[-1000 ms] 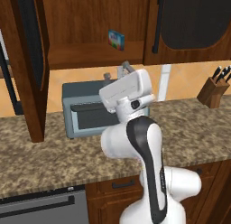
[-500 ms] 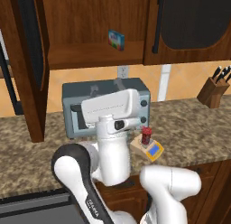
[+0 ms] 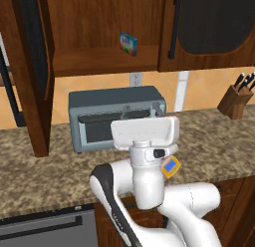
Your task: Pick the yogurt and place it on the digital scale for weighing, and close the cabinet.
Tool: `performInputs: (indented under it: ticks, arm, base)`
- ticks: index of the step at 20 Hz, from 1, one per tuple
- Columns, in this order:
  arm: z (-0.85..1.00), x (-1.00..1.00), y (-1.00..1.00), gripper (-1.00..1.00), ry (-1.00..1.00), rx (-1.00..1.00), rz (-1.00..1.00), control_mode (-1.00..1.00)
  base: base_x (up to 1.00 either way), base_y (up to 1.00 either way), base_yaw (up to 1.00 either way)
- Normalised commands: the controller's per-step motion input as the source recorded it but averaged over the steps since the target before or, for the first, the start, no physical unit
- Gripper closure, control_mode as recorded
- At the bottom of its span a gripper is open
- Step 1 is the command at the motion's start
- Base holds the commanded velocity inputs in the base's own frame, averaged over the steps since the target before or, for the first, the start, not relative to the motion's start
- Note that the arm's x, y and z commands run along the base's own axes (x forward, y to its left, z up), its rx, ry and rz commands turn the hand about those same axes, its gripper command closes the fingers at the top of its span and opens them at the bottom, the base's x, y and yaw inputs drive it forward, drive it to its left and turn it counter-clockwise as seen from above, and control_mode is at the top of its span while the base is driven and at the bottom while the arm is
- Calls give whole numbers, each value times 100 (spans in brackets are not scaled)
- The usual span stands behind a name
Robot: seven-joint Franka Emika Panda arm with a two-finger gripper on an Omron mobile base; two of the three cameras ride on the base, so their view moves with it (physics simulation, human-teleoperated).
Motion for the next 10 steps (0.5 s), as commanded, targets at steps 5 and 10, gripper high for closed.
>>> performInputs:
  ticks: [5,10]
  arm:
    - [-32,-74,76,-100,-12,-8,-2,-100]
    - [-9,-27,100,-100,-11,-13,-10,-100]
  base:
    - [0,0,0]
    - [0,0,0]
